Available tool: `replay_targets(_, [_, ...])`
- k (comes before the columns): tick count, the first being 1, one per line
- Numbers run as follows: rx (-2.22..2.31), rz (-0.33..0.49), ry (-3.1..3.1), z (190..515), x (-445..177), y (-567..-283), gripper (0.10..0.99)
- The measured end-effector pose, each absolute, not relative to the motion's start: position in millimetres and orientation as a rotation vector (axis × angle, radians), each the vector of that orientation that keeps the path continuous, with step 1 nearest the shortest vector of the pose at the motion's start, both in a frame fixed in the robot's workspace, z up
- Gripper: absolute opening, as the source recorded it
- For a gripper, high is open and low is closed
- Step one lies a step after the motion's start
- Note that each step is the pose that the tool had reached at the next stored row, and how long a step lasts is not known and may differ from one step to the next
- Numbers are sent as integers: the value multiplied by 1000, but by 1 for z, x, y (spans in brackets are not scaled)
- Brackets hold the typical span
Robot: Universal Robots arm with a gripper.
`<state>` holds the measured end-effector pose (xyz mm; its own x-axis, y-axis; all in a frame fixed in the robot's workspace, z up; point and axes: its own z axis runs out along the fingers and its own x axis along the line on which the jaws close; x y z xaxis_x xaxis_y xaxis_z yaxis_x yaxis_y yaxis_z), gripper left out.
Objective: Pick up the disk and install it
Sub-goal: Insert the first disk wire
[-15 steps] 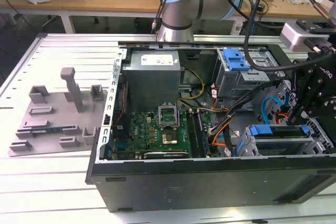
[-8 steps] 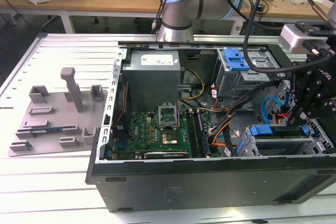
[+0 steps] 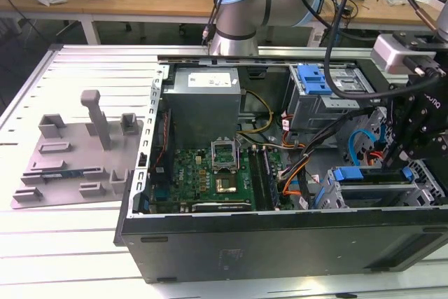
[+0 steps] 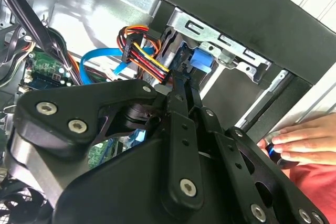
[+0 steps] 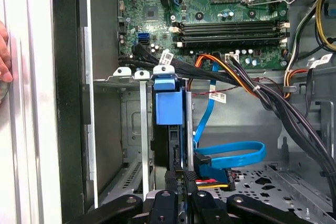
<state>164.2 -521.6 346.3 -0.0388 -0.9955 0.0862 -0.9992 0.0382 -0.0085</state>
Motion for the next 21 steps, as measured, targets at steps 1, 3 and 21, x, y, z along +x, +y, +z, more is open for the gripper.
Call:
replay_targets(1, [2138,102,-2222,346,164,-522,169])
replay_targets(3, [2138,102,-2222,346,164,-523,169])
replay_targets(21, [2138,102,-2222,341,164,-523,169])
